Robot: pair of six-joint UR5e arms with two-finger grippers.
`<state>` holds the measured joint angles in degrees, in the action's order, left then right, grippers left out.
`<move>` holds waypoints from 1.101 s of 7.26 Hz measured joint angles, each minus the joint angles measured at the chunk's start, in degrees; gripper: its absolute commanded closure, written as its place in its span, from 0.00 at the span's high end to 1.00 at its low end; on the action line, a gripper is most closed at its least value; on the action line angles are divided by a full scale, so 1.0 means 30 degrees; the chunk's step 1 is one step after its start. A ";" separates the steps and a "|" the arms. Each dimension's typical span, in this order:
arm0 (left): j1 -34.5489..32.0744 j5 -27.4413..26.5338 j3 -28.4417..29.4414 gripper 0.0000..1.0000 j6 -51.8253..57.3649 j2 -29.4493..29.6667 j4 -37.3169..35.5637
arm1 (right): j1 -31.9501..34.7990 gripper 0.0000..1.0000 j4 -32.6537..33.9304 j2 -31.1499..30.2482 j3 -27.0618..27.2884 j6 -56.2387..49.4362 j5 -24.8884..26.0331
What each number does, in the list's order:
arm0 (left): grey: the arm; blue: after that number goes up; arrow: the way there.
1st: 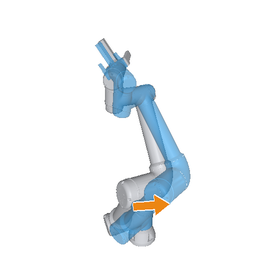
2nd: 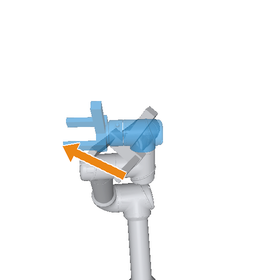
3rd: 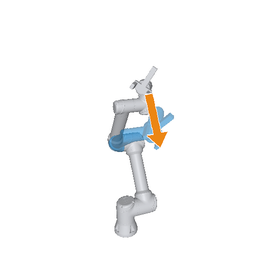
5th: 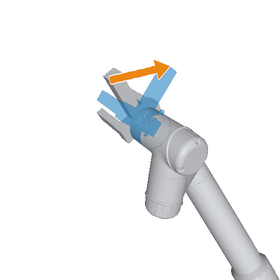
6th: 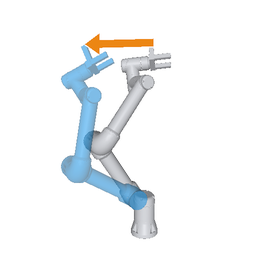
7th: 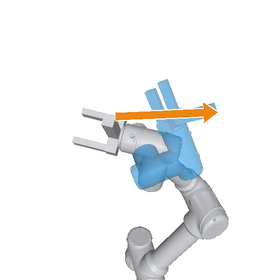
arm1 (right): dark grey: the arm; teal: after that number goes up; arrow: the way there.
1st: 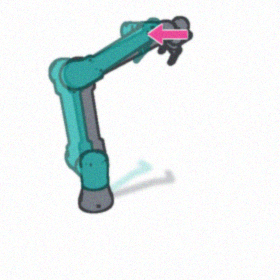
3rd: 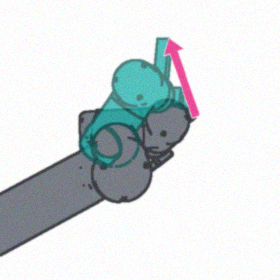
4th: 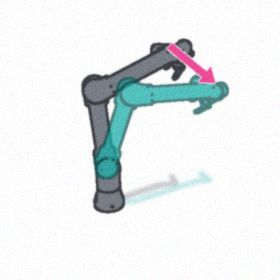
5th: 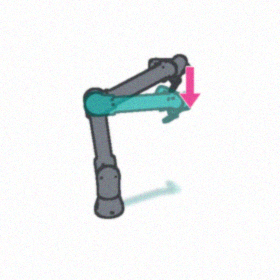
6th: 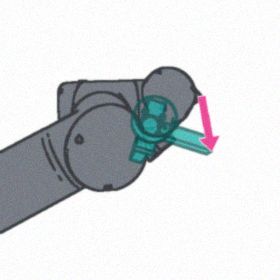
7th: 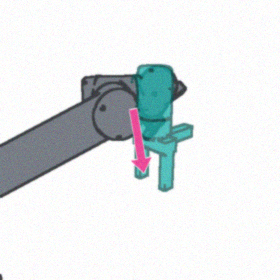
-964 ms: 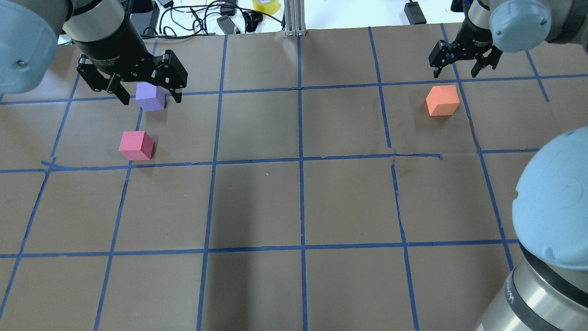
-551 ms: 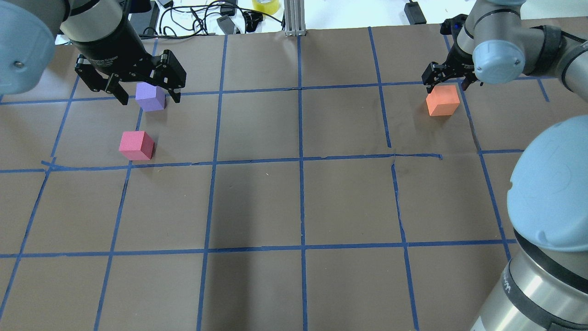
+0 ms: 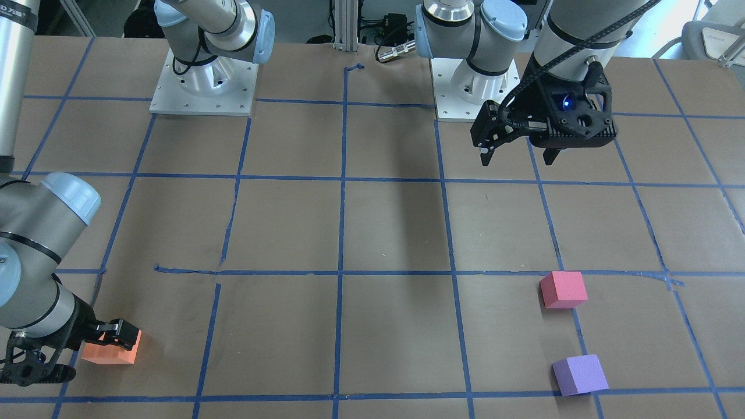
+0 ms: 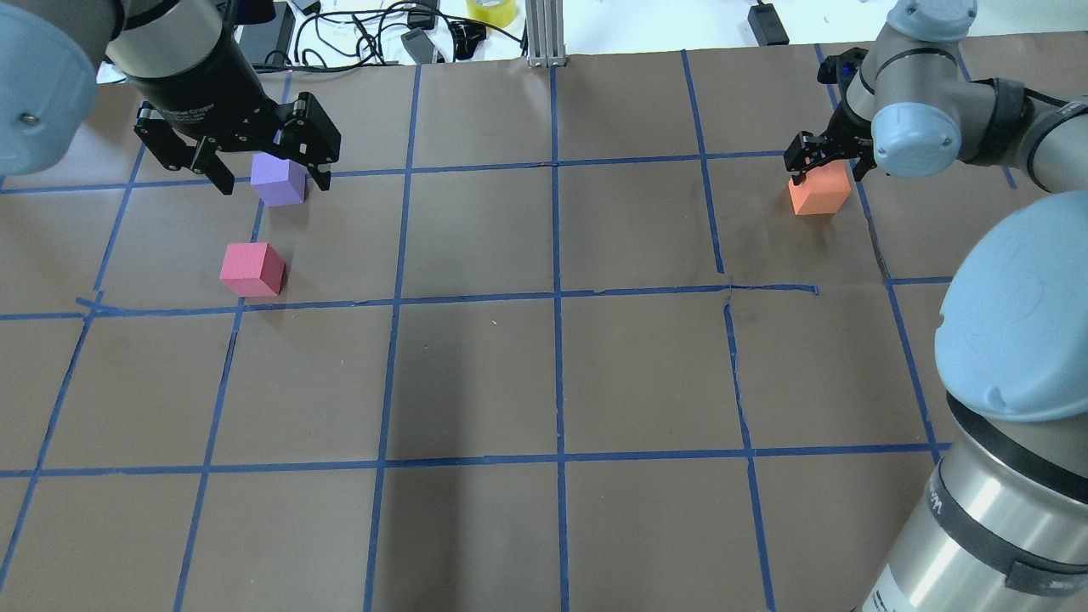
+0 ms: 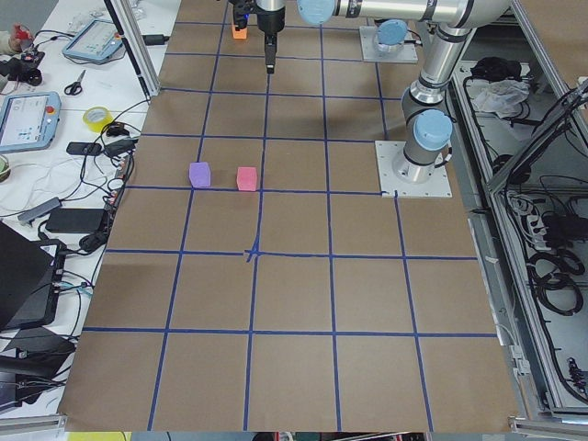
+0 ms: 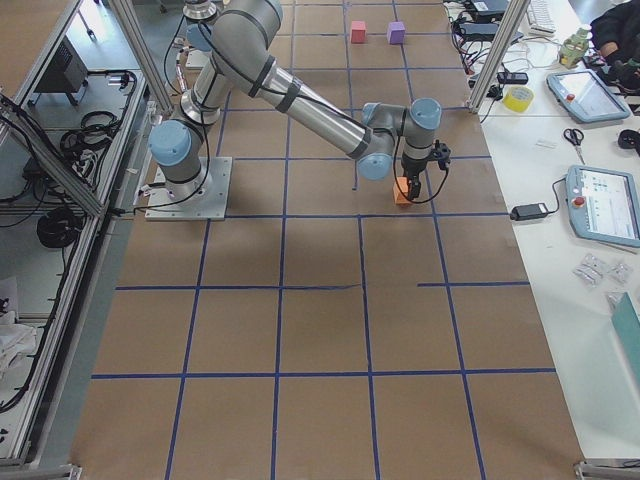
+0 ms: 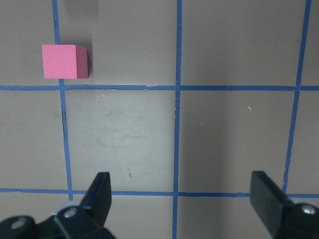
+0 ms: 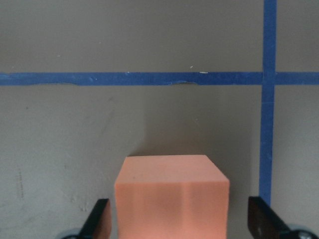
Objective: Arrange blocks in a line
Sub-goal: 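Lower the right gripper onto the orange cube and close on it, then carry the orange cube with the right gripper toward the table center and lower it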
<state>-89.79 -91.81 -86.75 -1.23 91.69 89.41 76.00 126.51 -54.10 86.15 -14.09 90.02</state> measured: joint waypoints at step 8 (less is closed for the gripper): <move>0.0039 -0.0163 0.0025 1.00 -0.0036 -0.0095 0.0048 | 0.2893 0.37 -0.0057 0.0151 -0.1991 0.1196 -0.0006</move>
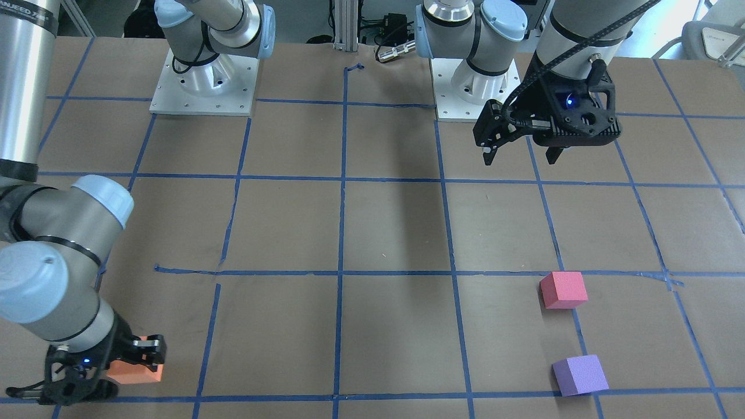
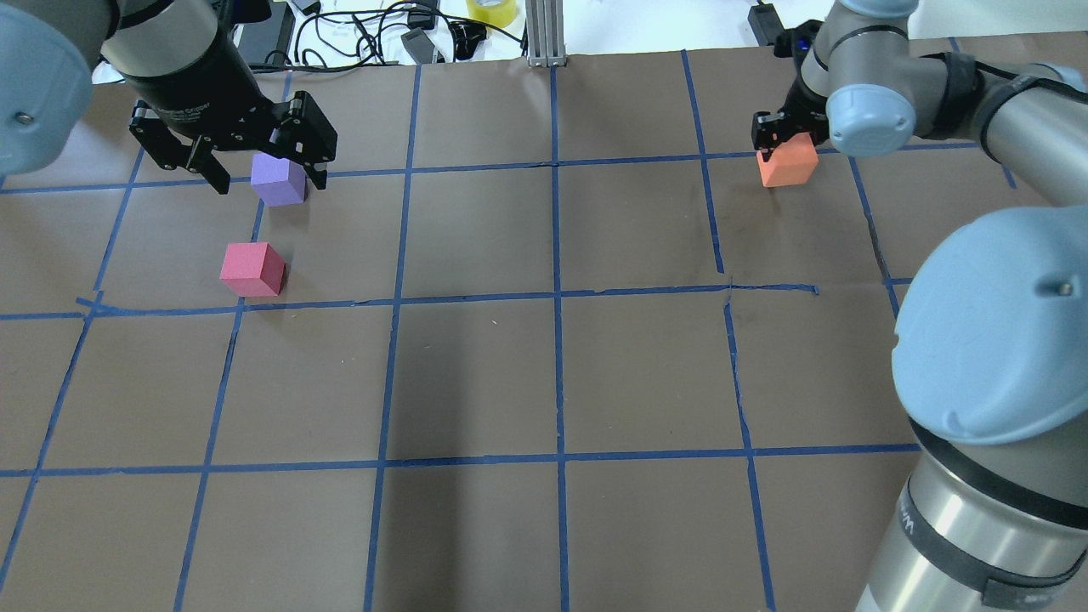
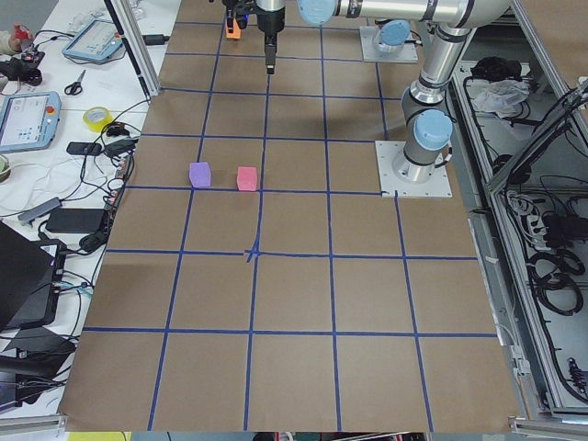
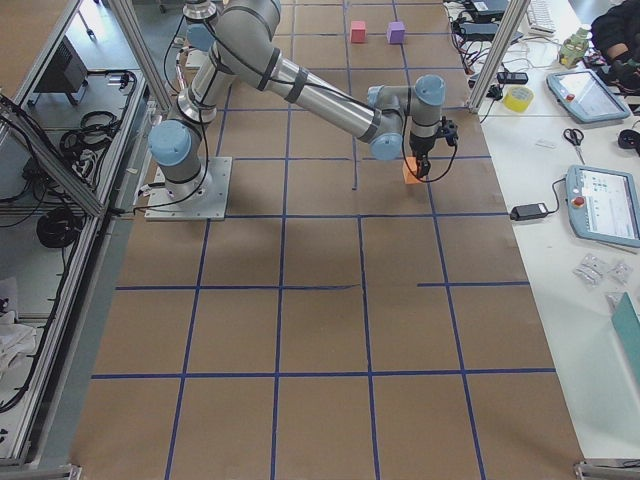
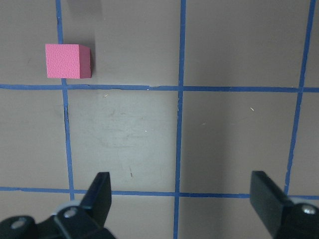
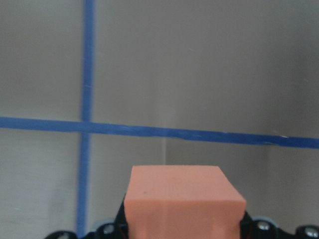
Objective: Arrange blocks in a line
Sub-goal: 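Carry the orange cube with the right gripper toward the table center and lower it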
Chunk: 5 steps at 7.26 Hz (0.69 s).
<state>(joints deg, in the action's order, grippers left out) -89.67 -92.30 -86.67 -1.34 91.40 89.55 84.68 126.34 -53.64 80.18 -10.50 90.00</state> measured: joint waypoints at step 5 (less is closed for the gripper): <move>0.0130 -0.0092 -0.0036 1.00 0.0036 0.0007 0.0087 | 0.7194 0.39 -0.0129 0.2094 -0.3601 0.6079 -0.0767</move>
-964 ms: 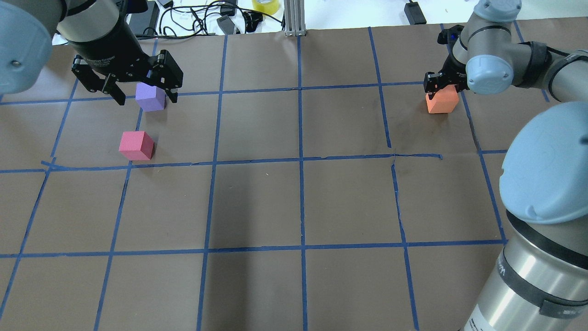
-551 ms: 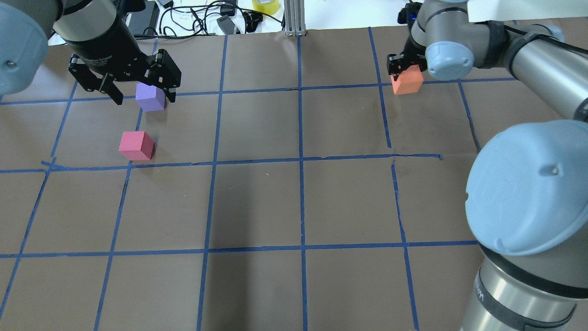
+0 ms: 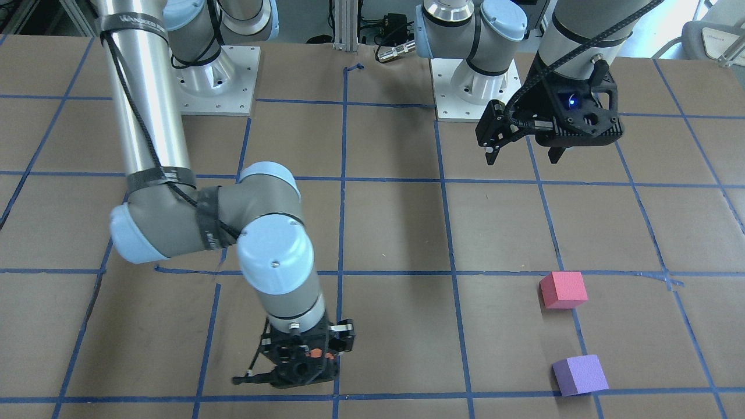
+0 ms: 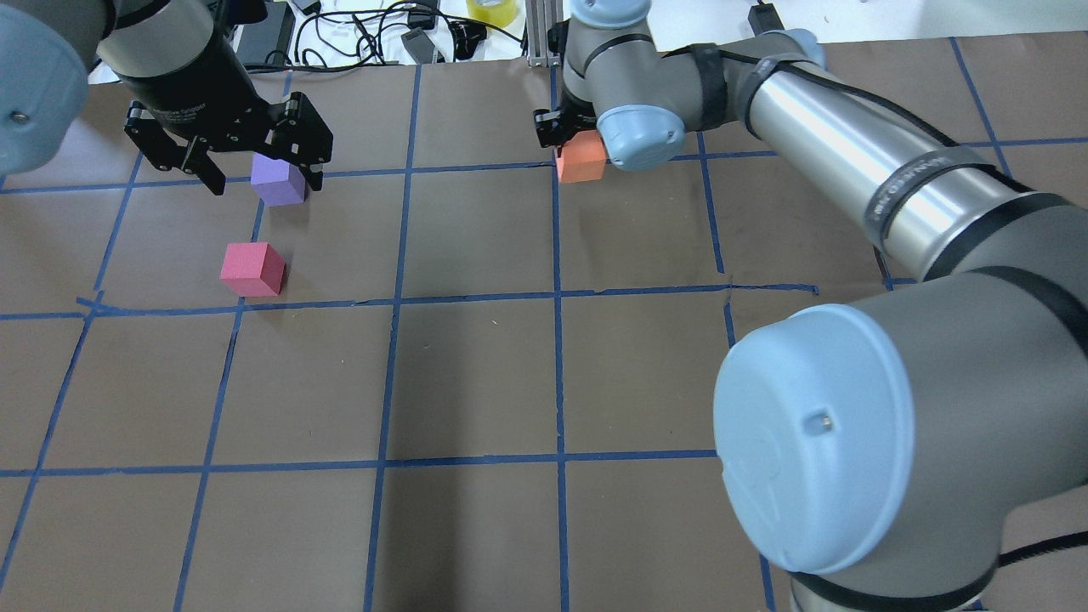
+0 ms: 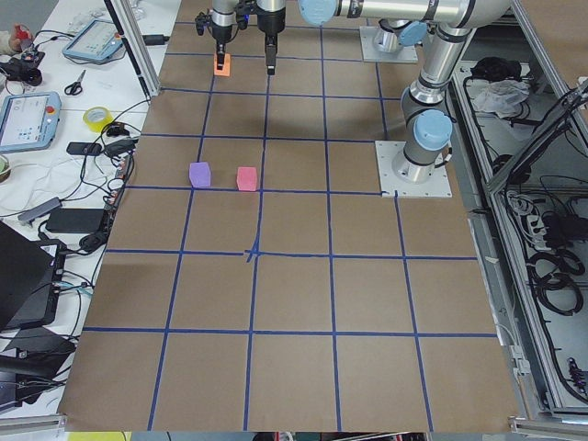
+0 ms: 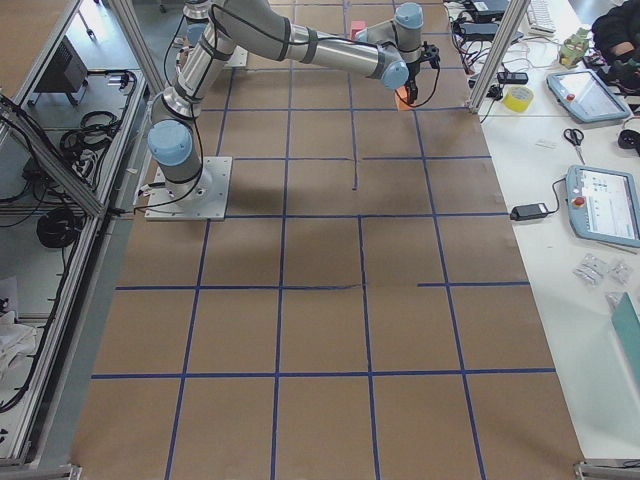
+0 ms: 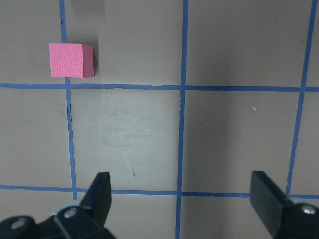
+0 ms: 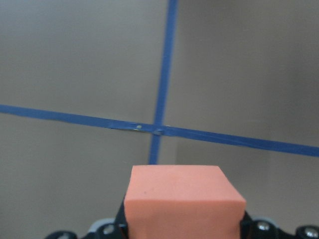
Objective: Arrange blocks in a line
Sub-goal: 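Carry the orange cube with the right gripper toward the table center and lower it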
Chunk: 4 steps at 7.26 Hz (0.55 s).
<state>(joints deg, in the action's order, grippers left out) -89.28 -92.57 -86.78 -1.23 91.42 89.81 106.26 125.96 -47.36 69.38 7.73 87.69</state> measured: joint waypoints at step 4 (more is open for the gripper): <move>0.0211 0.0008 -0.0089 1.00 0.0001 -0.0061 0.0047 | 0.2468 0.42 0.0154 0.1678 -0.1171 0.3246 -0.0042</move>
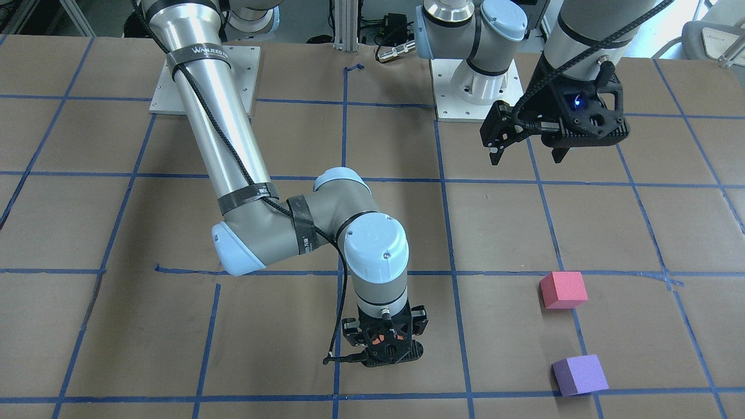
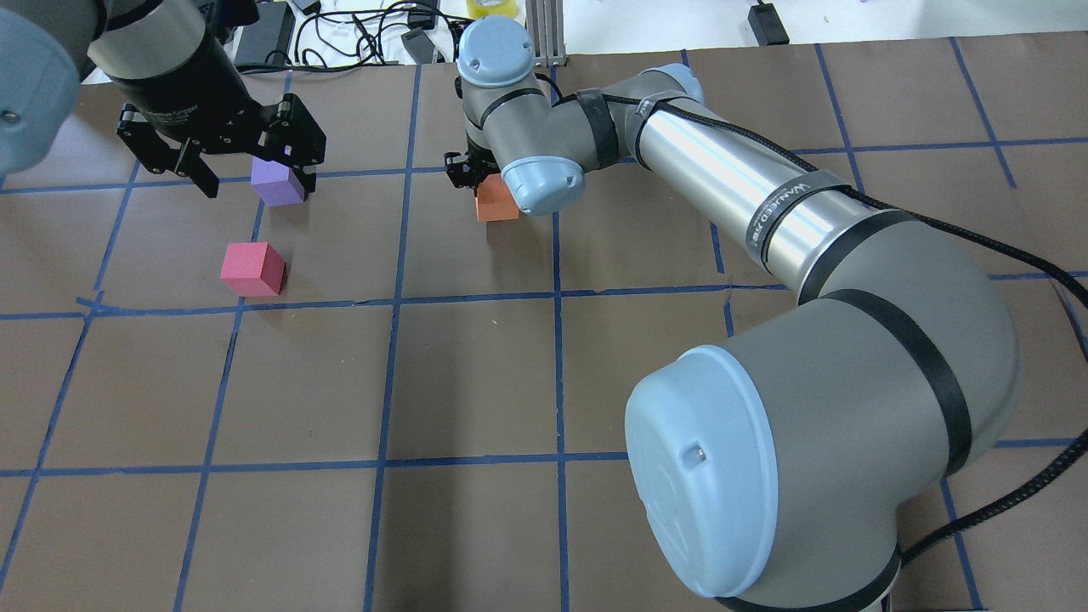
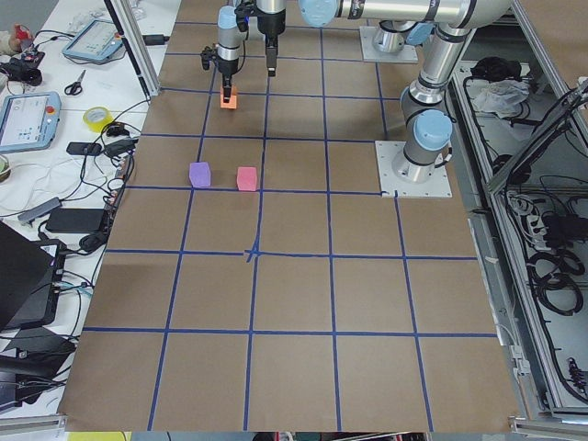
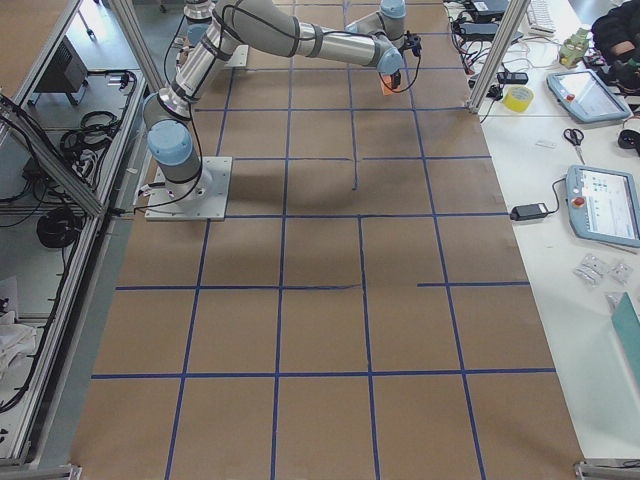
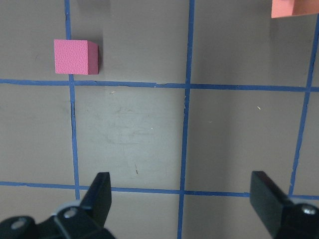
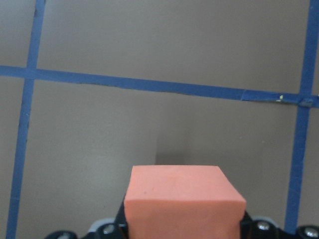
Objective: Arrange blocks in a line
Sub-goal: 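Carry the orange cube with the right gripper toward the table center and lower it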
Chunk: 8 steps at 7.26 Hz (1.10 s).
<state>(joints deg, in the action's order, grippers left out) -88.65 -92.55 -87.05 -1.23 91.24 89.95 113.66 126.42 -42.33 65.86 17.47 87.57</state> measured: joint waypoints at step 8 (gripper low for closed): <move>0.0018 -0.0054 -0.0103 1.00 0.0053 0.0003 0.0002 | 0.0654 0.72 0.0077 0.0272 0.0044 0.1050 0.0074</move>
<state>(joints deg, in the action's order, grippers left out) -88.60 -92.71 -87.36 -1.07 91.25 89.96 115.62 126.65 -41.51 65.99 20.62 87.79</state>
